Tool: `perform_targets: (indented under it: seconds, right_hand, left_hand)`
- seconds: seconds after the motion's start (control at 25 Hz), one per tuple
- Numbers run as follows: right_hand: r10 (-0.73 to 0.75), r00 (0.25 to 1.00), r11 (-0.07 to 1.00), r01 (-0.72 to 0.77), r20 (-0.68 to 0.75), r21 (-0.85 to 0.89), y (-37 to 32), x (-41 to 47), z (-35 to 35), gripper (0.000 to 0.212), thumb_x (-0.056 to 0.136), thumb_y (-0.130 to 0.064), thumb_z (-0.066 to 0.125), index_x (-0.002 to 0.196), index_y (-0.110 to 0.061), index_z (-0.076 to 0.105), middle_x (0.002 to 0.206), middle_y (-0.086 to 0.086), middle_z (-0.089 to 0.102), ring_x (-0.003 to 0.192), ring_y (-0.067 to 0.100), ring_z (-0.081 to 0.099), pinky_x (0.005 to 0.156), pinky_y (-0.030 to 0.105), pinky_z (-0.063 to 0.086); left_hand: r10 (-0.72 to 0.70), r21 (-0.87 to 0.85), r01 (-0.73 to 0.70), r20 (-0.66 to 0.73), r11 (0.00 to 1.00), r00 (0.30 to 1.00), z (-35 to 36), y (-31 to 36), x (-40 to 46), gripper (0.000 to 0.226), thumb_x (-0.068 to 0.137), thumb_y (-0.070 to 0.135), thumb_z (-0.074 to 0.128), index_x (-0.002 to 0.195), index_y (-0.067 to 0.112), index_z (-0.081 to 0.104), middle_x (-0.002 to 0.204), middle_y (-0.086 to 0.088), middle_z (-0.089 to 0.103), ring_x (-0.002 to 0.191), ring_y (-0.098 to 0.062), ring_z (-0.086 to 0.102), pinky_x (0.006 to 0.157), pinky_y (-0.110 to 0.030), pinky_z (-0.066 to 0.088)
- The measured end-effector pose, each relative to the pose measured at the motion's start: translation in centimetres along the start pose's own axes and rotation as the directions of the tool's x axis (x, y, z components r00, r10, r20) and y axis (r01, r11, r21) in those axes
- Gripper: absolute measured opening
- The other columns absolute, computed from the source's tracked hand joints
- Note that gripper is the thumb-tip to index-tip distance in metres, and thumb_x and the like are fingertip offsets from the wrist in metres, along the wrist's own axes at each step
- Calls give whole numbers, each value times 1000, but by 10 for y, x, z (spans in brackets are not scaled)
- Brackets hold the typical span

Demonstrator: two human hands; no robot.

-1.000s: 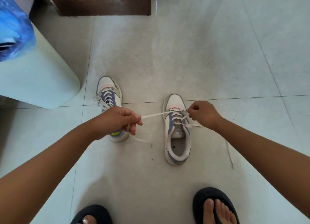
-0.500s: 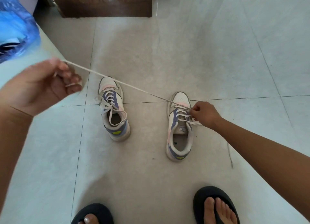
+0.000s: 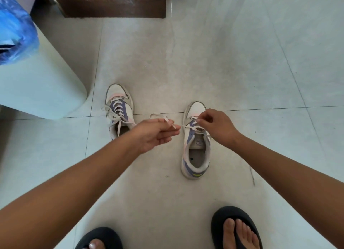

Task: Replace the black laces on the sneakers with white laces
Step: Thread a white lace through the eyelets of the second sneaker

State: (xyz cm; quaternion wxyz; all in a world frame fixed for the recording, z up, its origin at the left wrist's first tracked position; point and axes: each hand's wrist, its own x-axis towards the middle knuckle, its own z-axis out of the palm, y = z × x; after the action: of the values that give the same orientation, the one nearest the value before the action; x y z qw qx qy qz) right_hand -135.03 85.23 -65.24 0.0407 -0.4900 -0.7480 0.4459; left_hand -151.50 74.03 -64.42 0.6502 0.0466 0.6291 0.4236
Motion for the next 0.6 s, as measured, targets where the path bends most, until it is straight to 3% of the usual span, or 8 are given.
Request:
perform_targets:
  seconds: [0.08, 0.24, 0.48, 0.6]
  right_hand:
    - [-34, 998, 979, 44, 55, -197, 10, -6, 1, 6, 88, -17, 61, 86, -14, 66, 91, -1, 55, 88, 13, 53, 68, 16, 36]
    - [-109, 987, 942, 140, 116, -304, 25, -15, 15, 15, 86, -13, 63, 97, -9, 72, 112, 8, 47, 110, 23, 42, 85, 18, 28]
    - [-113, 990, 937, 134, 81, -322, 29, -11, 23, 17, 87, -16, 62, 100, -13, 72, 102, -2, 33, 107, 23, 37, 82, 18, 26]
    - [-92, 993, 952, 108, 70, -288, 29, -8, 23, 16, 87, -16, 63, 99, -12, 72, 102, -1, 34, 107, 22, 38, 83, 17, 26]
  left_hand:
    - [2, -7, -2, -65, 1000, 998, 12, -11, 15, 5, 93, 13, 57, 92, 12, 61, 81, 1, 70, 72, -8, 66, 66, -21, 50]
    - [105, 89, -87, -217, 992, 971, 29, -19, 30, 3, 88, 13, 65, 90, 13, 66, 79, 2, 65, 66, -7, 58, 59, -19, 43]
    - [171, 348, -113, -139, 931, 975, 45, -20, 30, 6, 88, 13, 65, 88, 8, 67, 73, 2, 62, 61, -7, 57, 52, -15, 43]
    - [245, 541, -156, -95, 826, 965, 42, -19, 36, 15, 90, 15, 62, 79, 6, 65, 80, -6, 65, 65, -13, 58, 56, -19, 47]
